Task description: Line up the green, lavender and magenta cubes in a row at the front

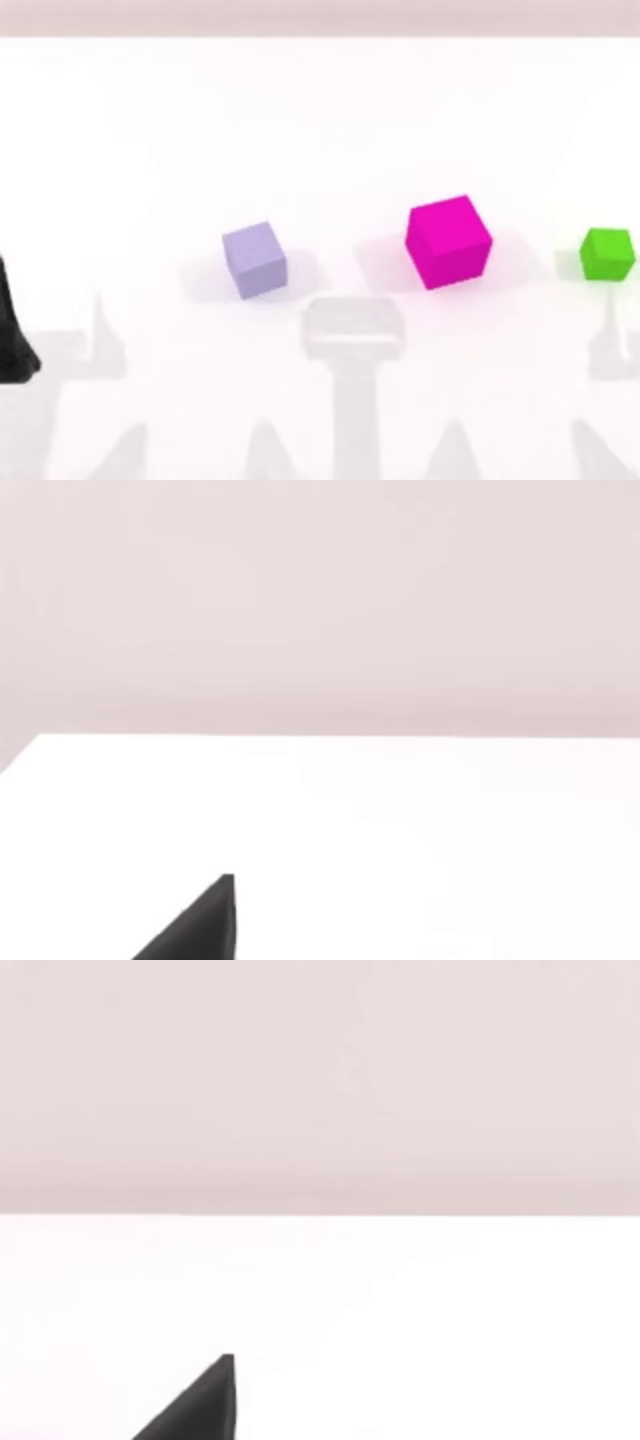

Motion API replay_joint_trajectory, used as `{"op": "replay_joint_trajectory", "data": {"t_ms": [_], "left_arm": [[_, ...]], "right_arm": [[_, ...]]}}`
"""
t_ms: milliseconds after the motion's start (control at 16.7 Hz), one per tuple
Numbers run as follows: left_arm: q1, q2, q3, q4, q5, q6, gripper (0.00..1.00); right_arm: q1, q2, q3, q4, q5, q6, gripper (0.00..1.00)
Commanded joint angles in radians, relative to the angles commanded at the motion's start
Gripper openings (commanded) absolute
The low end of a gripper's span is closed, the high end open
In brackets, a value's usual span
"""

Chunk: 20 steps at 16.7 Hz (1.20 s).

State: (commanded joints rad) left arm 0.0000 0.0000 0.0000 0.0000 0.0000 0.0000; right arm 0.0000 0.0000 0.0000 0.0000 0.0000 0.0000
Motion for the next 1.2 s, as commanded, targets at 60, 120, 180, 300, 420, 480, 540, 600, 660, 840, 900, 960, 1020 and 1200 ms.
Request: {"op": "replay_joint_trajectory", "data": {"t_ms": [60,120,180,300,420,480,540,600,660,840,900,960,1020,1200], "left_arm": [[0.0,0.0,0.0,0.0,0.0,0.0,1.0],[0.0,0.0,0.0,0.0,0.0,0.0,1.0],[0.0,0.0,0.0,0.0,0.0,0.0,1.0],[0.0,0.0,0.0,0.0,0.0,0.0,1.0],[0.0,0.0,0.0,0.0,0.0,0.0,1.0],[0.0,0.0,0.0,0.0,0.0,0.0,1.0],[0.0,0.0,0.0,0.0,0.0,0.0,1.0],[0.0,0.0,0.0,0.0,0.0,0.0,1.0],[0.0,0.0,0.0,0.0,0.0,0.0,1.0],[0.0,0.0,0.0,0.0,0.0,0.0,1.0],[0.0,0.0,0.0,0.0,0.0,0.0,1.0],[0.0,0.0,0.0,0.0,0.0,0.0,1.0],[0.0,0.0,0.0,0.0,0.0,0.0,1.0],[0.0,0.0,0.0,0.0,0.0,0.0,1.0]], "right_arm": [[0.0,0.0,0.0,0.0,0.0,0.0,1.0],[0.0,0.0,0.0,0.0,0.0,0.0,1.0],[0.0,0.01,0.01,-0.007,0.0,0.001,1.0],[0.003,0.061,0.061,-0.043,0.002,0.007,1.0],[0.008,0.154,0.151,-0.104,0.002,0.017,1.0],[0.012,0.217,0.208,-0.143,0.002,0.023,1.0],[0.017,0.29,0.272,-0.186,0.001,0.029,1.0],[0.022,0.374,0.34,-0.233,0.0,0.036,1.0],[0.027,0.468,0.412,-0.283,0.0,0.044,1.0],[0.044,0.79,0.641,-0.45,-0.001,0.067,1.0],[0.05,0.903,0.72,-0.509,0.0,0.074,1.0],[0.055,1.016,0.797,-0.568,0.0,0.082,1.0],[0.061,1.126,0.874,-0.626,0.001,0.09,1.0],[0.076,1.421,1.096,-0.794,0.003,0.114,1.0]]}}
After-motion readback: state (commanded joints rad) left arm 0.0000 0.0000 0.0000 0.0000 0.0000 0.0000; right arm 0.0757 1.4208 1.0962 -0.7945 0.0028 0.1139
